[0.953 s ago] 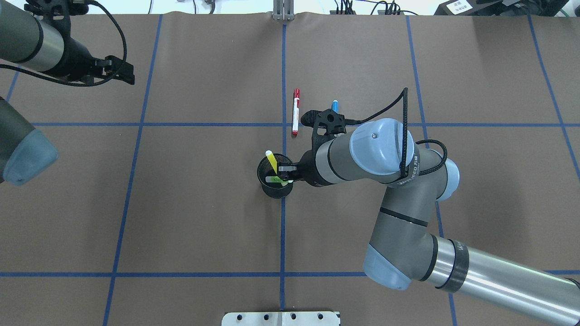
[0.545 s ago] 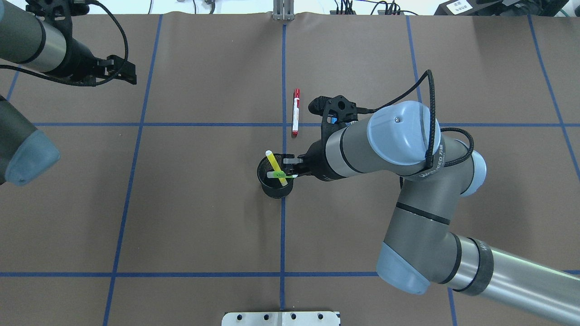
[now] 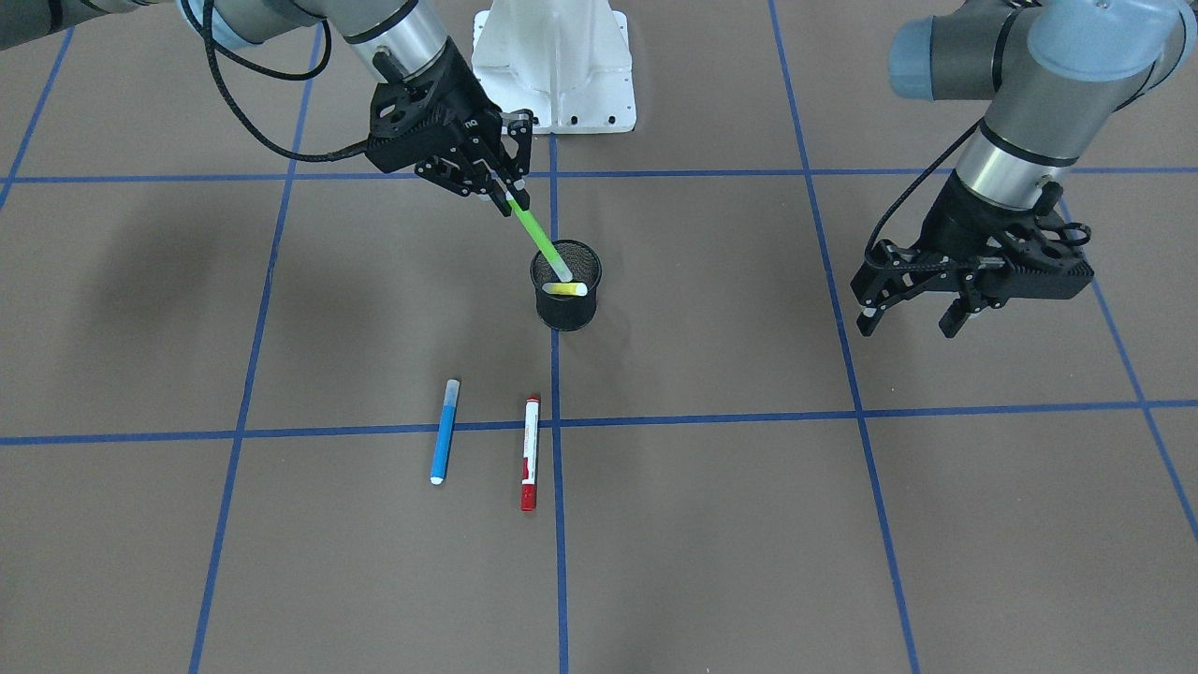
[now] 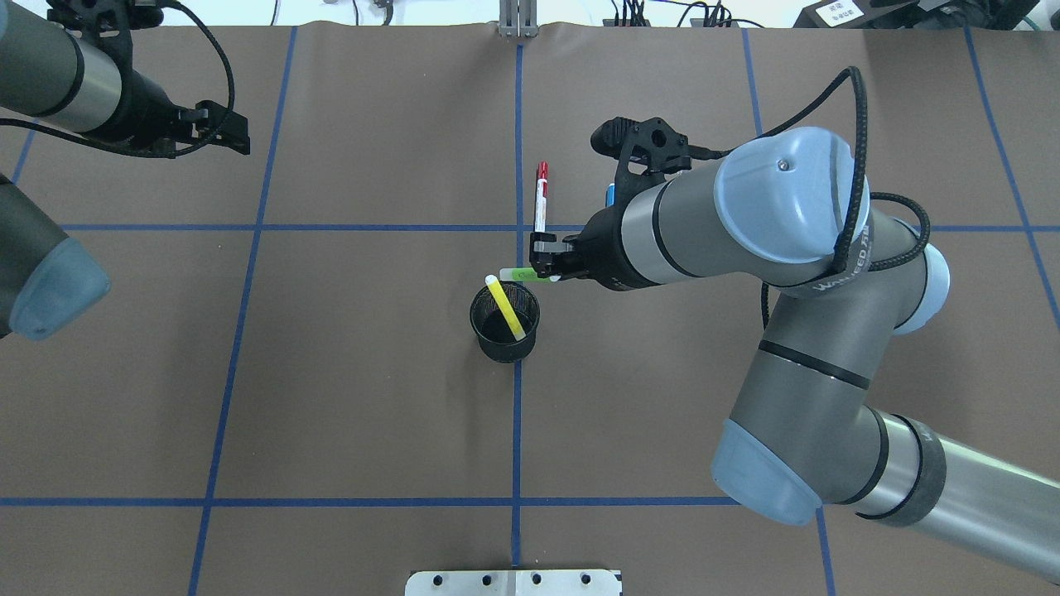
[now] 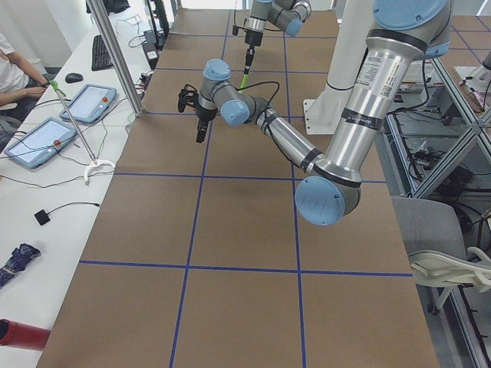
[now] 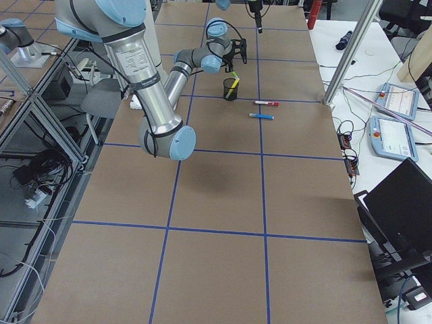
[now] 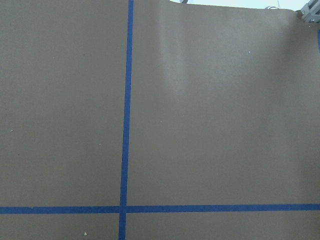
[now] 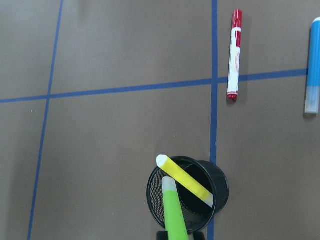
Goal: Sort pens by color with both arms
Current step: 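Lift the green highlighter out of the cup with the right gripper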
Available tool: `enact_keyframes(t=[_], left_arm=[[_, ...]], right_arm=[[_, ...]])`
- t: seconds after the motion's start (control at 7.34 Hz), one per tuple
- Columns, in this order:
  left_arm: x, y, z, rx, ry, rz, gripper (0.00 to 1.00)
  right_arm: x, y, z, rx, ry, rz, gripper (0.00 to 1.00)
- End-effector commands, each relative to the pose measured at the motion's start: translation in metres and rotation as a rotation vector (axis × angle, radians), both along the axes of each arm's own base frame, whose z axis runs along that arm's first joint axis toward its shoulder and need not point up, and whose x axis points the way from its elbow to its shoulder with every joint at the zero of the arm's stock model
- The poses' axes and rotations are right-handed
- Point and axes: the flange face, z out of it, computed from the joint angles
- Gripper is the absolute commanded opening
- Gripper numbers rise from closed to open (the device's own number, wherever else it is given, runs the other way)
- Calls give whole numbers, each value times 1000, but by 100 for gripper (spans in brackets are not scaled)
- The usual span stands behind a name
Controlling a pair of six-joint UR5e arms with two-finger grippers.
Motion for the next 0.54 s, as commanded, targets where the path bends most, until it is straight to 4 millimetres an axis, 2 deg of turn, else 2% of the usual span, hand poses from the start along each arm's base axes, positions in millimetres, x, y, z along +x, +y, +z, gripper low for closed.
enact_keyframes(t=[0.0, 0.14, 0.27, 0.41], left_arm=[[-1, 0, 1, -1, 0, -1, 100], [-1, 0, 2, -4, -1, -2, 100], [-1, 0, 1, -3, 1, -3, 100], [-2, 0, 0, -3, 2, -6, 100]], right_arm=[[1, -20, -15, -5, -7, 137, 0], [-21, -42, -28, -45, -5, 226, 0], [-33, -57, -34, -72, -4, 306, 0], [-53, -68, -33, -107, 7, 376, 0]])
